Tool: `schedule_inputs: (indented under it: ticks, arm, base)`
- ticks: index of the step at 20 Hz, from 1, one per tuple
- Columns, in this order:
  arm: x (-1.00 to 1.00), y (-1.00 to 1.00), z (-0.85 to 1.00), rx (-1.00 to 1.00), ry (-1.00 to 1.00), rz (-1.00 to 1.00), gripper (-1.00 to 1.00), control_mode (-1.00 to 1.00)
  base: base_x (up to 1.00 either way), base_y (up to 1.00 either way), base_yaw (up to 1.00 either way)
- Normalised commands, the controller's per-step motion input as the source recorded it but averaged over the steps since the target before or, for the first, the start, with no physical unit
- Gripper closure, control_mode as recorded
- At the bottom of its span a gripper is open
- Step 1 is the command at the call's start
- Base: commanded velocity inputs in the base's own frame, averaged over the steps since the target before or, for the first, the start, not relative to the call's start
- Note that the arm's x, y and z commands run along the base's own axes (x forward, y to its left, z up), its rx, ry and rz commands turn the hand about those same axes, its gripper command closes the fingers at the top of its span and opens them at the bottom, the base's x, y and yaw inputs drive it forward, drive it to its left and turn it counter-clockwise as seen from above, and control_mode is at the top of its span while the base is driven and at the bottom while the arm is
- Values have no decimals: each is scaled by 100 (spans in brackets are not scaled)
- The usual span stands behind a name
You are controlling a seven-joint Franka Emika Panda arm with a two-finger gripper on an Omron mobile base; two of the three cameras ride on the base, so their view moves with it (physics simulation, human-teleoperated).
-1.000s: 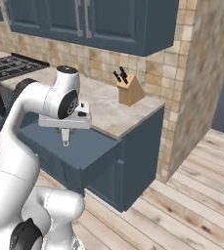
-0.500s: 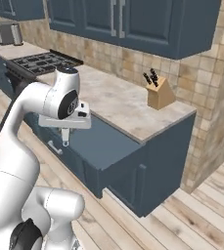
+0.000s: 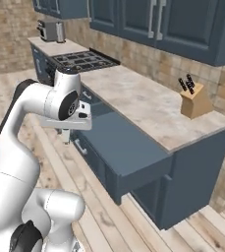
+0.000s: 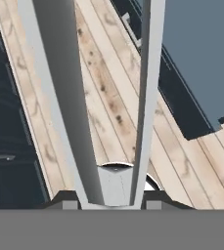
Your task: Take the tongs from the drawer on the left and place them on the dining counter next to the tray containing the hot dog.
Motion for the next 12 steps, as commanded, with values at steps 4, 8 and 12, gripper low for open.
schedule_inputs:
  ticks: [4, 8, 12]
  arm:
    - [0, 0, 0, 0, 0, 0, 100, 100]
    - [0, 0, 0, 0, 0, 0, 100, 100]
    - [0, 0, 0, 0, 0, 0, 100, 100]
  base:
    - [-25, 14, 38]
    - [-27, 9, 38]
    - [-30, 8, 37]
